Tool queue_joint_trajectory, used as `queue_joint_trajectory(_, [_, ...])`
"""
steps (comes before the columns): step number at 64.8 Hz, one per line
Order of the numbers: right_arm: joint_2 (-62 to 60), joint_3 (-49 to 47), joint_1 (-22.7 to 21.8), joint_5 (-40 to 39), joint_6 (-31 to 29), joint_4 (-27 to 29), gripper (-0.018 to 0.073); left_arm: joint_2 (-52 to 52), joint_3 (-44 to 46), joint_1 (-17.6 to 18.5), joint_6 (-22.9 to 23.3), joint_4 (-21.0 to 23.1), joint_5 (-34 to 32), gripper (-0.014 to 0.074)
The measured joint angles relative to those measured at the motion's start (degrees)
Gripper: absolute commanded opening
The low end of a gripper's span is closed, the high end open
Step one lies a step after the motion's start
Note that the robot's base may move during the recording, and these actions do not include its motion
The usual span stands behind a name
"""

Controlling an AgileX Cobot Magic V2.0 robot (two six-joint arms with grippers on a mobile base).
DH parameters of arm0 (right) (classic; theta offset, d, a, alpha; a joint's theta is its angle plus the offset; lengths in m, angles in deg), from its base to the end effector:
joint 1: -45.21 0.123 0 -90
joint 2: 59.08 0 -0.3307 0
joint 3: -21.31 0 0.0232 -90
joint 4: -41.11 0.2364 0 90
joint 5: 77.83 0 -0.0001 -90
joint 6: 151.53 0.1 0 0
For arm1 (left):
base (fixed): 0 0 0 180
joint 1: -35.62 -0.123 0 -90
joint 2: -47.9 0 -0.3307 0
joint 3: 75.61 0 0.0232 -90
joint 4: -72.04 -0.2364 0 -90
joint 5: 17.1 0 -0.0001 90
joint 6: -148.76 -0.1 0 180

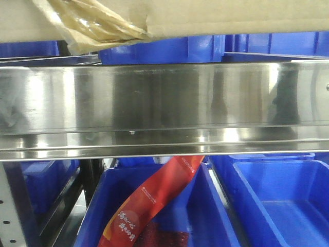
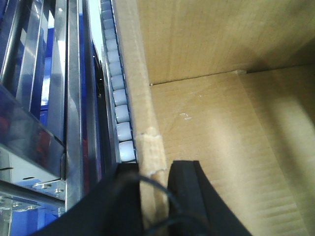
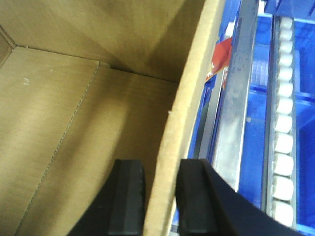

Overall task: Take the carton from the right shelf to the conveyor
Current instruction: 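Pull the carton off the roller shelf toward the robot with both grippers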

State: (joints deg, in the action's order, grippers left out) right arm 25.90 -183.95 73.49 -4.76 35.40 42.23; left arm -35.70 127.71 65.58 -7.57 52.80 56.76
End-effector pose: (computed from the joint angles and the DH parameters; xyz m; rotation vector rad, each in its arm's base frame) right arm 0.2077 0.1138 0.5237 -0.4365 2.3001 0.3331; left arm 0.2116 -0.0854 0.5239 0.0755 2.2777 -0.0632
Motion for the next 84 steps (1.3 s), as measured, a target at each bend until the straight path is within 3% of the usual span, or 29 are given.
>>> queue_joint_trajectory(84, [0.0, 0.0, 0.0, -2.2, 0.1, 0.0, -0.0066, 0.0, 0.0, 0.0, 0.1, -0.6, -0.3, -0.0008])
